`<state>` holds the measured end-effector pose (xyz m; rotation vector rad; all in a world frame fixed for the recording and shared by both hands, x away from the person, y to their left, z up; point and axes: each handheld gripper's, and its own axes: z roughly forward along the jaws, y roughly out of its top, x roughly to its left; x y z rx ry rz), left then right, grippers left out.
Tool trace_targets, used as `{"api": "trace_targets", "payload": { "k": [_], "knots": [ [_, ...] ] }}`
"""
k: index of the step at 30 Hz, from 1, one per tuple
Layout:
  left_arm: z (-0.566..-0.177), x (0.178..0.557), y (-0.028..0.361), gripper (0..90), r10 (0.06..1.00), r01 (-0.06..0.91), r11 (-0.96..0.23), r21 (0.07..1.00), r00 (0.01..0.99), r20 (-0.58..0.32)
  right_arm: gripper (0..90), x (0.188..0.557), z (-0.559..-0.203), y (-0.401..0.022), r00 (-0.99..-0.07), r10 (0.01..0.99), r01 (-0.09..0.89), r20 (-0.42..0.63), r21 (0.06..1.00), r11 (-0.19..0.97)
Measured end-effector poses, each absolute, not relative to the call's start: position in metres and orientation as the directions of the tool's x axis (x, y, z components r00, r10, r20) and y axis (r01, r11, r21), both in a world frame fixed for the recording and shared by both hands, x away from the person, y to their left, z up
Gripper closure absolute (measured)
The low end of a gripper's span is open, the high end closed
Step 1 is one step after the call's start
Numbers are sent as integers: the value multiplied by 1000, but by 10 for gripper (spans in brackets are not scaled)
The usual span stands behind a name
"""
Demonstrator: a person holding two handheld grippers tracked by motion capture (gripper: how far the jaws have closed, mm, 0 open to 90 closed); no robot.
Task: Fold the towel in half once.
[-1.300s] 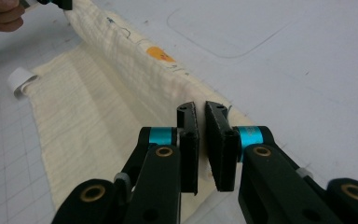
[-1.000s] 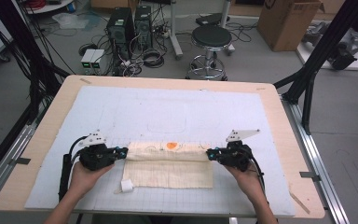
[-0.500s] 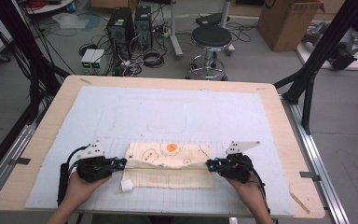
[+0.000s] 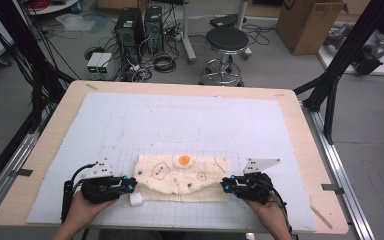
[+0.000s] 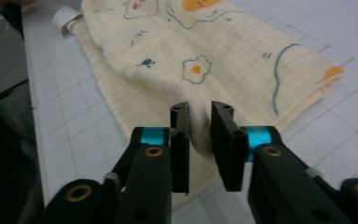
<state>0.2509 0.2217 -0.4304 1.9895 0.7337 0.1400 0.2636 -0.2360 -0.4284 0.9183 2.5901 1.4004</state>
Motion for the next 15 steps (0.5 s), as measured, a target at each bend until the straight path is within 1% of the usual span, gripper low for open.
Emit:
{"api": "trace_targets", "payload": {
  "k": [3,6,9,15],
  "knots": [
    [-426,249,223,642,535,426,-307,851,817,-216,697,258,-425,-239,-831,512,454,217,797,399],
    [-426,250,221,635,535,427,-291,856,814,-224,675,256,-420,-241,-834,504,446,226,813,374],
    [-430,252,216,665,548,435,-333,837,811,-204,672,259,-423,-239,-834,506,453,219,797,400],
    [-438,254,210,664,531,446,-451,773,830,-168,650,261,-434,-233,-842,506,457,188,746,484]
  ]
}}
